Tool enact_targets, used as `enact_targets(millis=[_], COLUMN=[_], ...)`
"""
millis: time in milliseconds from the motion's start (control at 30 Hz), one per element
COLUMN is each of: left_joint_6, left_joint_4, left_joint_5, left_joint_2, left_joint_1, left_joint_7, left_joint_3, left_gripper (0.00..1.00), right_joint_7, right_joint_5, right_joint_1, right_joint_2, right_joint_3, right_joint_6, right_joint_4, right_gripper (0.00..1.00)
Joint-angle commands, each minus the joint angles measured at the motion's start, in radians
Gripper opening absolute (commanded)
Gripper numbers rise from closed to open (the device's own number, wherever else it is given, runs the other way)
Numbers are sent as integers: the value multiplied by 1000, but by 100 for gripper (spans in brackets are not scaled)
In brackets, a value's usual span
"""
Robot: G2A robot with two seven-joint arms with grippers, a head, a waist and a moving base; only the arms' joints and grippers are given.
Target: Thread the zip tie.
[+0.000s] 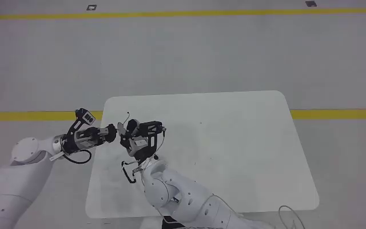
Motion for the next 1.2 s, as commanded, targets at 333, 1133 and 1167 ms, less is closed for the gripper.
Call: enact_targets(millis=[333, 1133, 1167], left_joint_6=[10, 24, 25], left_joint_4=[-1, -6, -7], left_joint_5=[23, 50, 50], left_joint_2=[-7, -23, -24], left_joint_1=[5, 3, 3], left_joint_7=[-1, -7, -8], left_joint_3=[-11, -19, -19], left_gripper=[0, 0, 0], right_joint_7=[-49, -56, -57], right_joint_5=[-50, -69, -70], right_joint_1=[-5, 4, 6], right_joint_2=[5, 7, 7], right_joint_3=[3, -20, -21], right_joint_6=[32, 53, 54], right_joint_4=[-18, -17, -17], right_gripper=[27, 0, 0])
